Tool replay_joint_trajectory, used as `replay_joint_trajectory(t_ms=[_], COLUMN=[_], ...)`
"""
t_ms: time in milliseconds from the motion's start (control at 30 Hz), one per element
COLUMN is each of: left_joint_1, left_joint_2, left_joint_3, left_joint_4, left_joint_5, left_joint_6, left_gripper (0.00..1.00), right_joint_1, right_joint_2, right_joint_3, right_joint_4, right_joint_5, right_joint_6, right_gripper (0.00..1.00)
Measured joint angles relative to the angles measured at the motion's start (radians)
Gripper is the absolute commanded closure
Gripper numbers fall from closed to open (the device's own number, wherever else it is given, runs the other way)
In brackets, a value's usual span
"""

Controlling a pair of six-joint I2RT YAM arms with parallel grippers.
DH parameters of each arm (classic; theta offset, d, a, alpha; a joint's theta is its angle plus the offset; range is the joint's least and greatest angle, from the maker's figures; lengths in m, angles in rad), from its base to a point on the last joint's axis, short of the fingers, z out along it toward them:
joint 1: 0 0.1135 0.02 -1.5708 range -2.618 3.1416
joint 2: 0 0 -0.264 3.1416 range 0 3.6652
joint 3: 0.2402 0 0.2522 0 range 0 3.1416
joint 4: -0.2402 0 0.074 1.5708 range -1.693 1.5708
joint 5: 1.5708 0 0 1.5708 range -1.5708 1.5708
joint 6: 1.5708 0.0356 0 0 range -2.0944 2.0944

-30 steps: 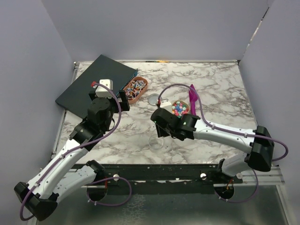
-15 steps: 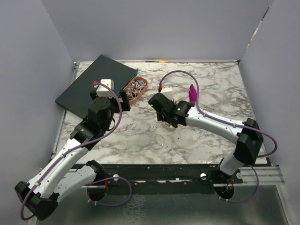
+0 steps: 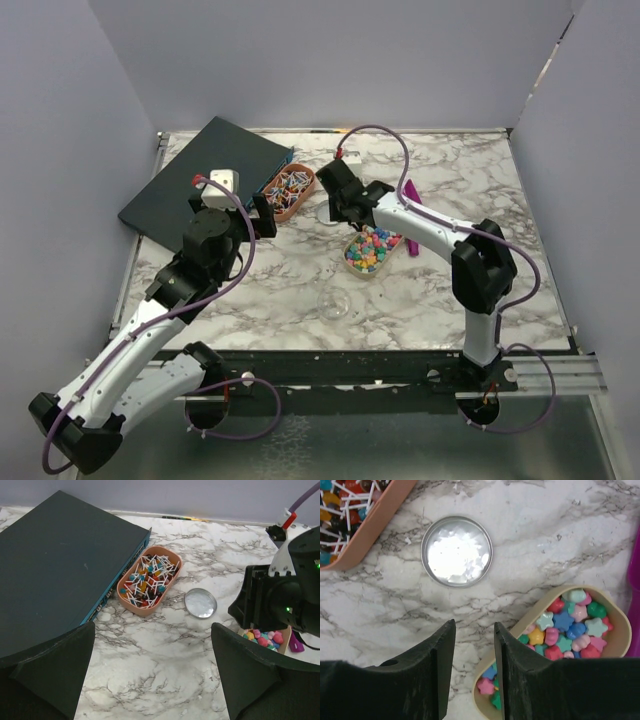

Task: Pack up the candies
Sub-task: Pick up the bottle lid at the center of the board.

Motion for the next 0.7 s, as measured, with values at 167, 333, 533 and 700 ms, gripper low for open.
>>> replay_joint_trajectory(t_ms=[167, 333, 533, 700], left_joint_1=[0.0, 0.0, 0.0, 0.0], left_joint_2=[-0.003, -0.003, -0.003, -0.002], left_joint_3=[0.0, 0.0, 0.0, 0.0], left_joint_4=[0.0, 0.0, 0.0, 0.0], left_joint_5=[0.001, 0.003, 0.007, 0.008], left_joint_6=[-0.001, -0.002, -0.002, -0.002], left_gripper=[0.01, 0.01, 0.01, 0.01], right_joint_1=[-0.058, -0.097, -0.133, -0.156], right_joint_2=[0.074, 0.149, 0.239, 0.288], right_joint_3=[0.076, 0.14, 0.195, 0.22], right_joint_4=[0.021, 0.031, 0.037, 0.041], right_joint_5=[-0.047, -0.082, -0.122, -0.146], right_joint_6=[-0.02, -0.026, -0.035, -0.037], right_gripper=[0.6, 0.6, 0.62, 0.63])
